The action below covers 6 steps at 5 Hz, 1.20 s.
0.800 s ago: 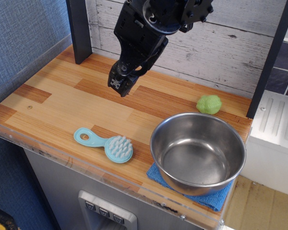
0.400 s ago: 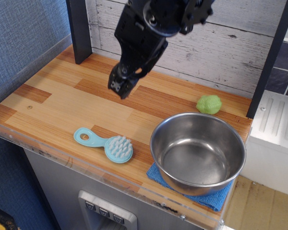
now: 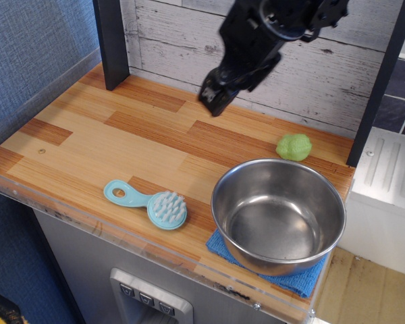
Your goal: Pick up the broccoli and place it on the middle left of the table
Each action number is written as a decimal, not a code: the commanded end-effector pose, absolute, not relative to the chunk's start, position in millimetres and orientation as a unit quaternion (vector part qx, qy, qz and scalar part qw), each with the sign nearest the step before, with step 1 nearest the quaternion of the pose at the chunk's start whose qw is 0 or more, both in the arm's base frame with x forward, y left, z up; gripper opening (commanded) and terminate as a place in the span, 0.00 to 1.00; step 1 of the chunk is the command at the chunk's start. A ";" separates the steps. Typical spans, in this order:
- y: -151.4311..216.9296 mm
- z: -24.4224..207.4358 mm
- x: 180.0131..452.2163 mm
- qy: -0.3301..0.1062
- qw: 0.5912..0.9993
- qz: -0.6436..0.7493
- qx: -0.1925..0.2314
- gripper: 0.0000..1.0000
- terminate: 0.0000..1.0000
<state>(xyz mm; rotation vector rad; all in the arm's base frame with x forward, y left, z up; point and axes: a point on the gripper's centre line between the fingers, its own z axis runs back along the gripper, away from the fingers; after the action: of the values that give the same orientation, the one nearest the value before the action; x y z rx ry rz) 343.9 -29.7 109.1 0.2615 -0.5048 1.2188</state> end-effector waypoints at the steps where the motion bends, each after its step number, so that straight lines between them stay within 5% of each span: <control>1: -63.0 107.7 372.8 -0.235 0.878 0.417 0.015 1.00 0.00; 2: -68.8 89.4 379.4 -0.195 0.909 0.367 -0.021 1.00 0.00; 4: -86.1 62.2 392.6 -0.123 0.946 0.299 -0.013 1.00 0.00; 6: -102.5 47.1 397.5 -0.100 0.958 0.269 -0.001 1.00 0.00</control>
<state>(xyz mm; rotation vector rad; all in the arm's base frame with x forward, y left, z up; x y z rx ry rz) 399.4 -93.1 22.9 0.0356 -0.1493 0.5500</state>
